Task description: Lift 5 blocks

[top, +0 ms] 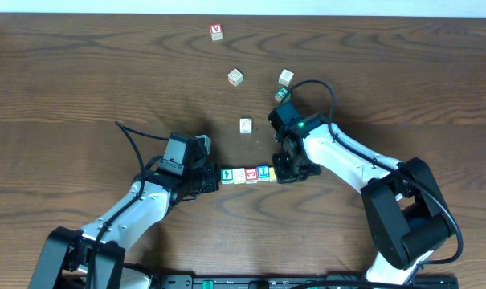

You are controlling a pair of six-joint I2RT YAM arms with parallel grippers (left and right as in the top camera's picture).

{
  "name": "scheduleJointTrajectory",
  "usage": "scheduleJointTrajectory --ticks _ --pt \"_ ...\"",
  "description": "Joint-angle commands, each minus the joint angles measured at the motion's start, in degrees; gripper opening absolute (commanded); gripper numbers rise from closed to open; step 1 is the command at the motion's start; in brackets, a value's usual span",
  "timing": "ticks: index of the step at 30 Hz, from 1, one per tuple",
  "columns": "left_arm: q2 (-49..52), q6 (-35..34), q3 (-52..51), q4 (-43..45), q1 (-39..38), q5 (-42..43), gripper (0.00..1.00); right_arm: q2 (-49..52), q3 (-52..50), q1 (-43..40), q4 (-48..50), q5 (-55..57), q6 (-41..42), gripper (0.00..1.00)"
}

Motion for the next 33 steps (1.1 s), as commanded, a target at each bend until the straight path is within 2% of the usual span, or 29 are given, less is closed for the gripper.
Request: scheduleJointTrajectory --ticks 1,8,19,27,33 --pt "-0.15 0.09 -0.24 -0.31 0.20 0.33 0.08 -1.11 -0.09 0.39 -1.88 4.76 0.48 0.01" --pt "-0.15 0.09 -0.24 -0.35 0.20 0.33 0.07 -1.11 -0.09 0.11 -2.34 10.78 0.52 0.01" --pt "-0.15 0.11 -0.24 -0.37 0.20 0.33 0.07 -3.69 -0.09 3.13 -13.31 -0.20 0.52 0.01" --pt "-0.15 0.09 -0.24 -0.33 0.20 0.33 0.07 -12.00 -0.09 5.88 -9.29 -4.09 0.55 0.01" --pt "-0.15 0.09 -0.24 -0.35 0.20 0.35 0.07 -11.43 -0.15 5.88 -6.71 -4.09 0.57 0.01"
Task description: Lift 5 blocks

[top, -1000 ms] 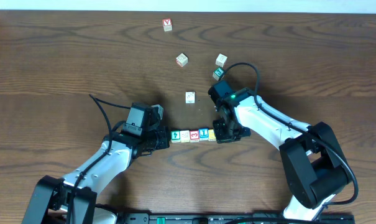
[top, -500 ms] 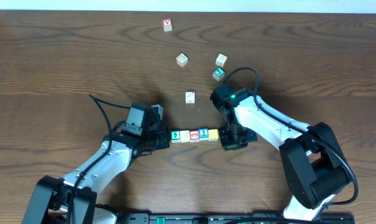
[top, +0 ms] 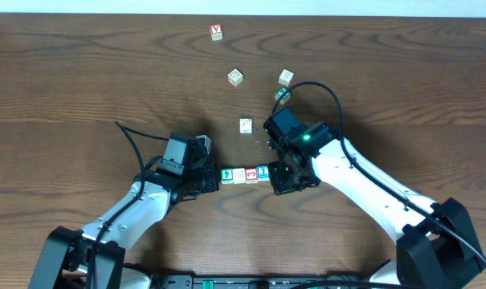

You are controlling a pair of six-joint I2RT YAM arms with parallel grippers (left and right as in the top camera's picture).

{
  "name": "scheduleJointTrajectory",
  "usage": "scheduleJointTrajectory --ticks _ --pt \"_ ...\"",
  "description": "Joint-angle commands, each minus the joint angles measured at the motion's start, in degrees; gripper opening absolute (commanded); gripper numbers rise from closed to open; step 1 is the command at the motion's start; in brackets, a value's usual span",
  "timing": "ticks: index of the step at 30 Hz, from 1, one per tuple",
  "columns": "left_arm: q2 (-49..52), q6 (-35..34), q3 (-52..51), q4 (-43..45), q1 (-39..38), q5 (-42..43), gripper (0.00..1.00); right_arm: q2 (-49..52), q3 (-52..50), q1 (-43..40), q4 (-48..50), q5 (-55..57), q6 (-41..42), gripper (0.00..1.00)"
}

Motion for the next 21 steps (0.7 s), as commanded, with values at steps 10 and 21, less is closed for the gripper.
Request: scheduleJointTrajectory --ticks 10,21 --pt "-0.15 0.09 -0.24 -0.31 0.20 0.35 0.07 1.20 -5.95 1.57 8.90 -0.39 1.86 0.01" --pt "-0.15 0.09 -0.24 -0.31 0.20 0.35 0.07 1.20 -8.15 1.57 14.12 0.90 1.62 0.01"
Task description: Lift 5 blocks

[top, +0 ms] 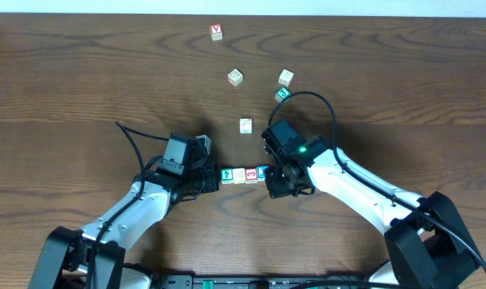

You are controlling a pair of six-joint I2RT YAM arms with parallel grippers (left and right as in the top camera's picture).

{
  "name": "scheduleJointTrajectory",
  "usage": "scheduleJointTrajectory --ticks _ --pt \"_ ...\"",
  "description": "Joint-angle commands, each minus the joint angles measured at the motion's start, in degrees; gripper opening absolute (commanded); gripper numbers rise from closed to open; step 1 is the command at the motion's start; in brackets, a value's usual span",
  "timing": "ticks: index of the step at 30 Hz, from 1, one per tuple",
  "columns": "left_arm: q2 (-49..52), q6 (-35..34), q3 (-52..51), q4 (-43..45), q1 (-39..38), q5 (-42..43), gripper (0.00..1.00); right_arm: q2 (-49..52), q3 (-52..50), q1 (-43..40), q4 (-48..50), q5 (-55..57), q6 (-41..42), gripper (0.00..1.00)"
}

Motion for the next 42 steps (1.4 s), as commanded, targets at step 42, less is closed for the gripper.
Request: scheduleJointTrajectory --ticks 42 --pt "-0.15 0.09 -0.24 -0.24 0.20 0.33 0.07 0.33 -3.15 0.76 5.25 2.08 -1.03 0.01"
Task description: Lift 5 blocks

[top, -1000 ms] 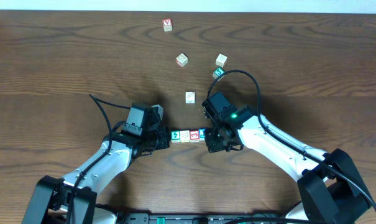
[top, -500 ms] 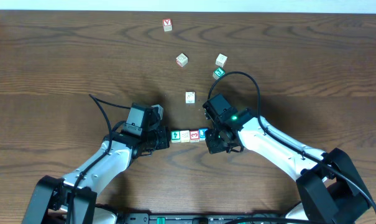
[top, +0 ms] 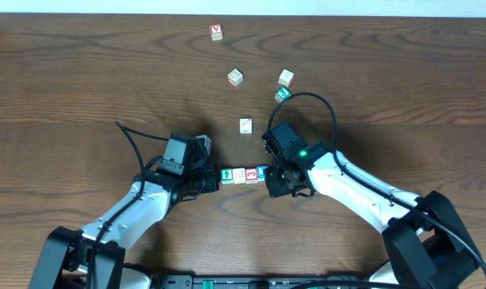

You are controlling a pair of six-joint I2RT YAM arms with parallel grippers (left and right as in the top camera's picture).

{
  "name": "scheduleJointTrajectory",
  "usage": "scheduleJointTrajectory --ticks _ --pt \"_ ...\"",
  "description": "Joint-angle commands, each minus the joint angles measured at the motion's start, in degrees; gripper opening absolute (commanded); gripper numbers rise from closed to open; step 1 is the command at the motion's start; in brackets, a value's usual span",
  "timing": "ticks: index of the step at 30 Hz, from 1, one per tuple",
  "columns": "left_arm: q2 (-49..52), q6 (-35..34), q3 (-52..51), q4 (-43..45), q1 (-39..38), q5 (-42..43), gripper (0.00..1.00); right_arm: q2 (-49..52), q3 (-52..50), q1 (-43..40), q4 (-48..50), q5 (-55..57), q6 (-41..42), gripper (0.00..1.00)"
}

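A short row of several small blocks (top: 244, 174) lies on the table between my two grippers: a green-marked one at the left, then a pale one, a red "3" and a blue one. My left gripper (top: 213, 181) rests against the row's left end. My right gripper (top: 270, 181) presses on the blue block (top: 262, 171) at the right end. On both grippers the fingers look closed together, with nothing between them. The row sits flat on the wood.
Loose blocks lie farther back: a red-marked one (top: 217, 31), a pale one (top: 235, 77), another pale one (top: 286, 77), a green one (top: 282, 94) and a white one (top: 246, 125). The right arm's cable (top: 327, 108) loops over the table.
At first my right gripper stood just right of the row's blue block, with the left gripper at the other end. It then sat lower and more to the left. By 1.4 s ago it was tight against the blue block, where it stays. The left arm has kept still.
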Motion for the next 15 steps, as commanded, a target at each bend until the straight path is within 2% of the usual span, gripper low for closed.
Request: scheduleJointTrajectory --ticks 1,15 --pt "-0.15 0.09 -0.24 -0.24 0.20 0.35 0.07 0.33 -0.46 0.76 0.11 0.70 -0.76 0.01" --pt "-0.15 0.09 -0.24 -0.24 0.20 0.35 0.07 0.33 -0.46 0.76 1.79 0.72 -0.76 0.01"
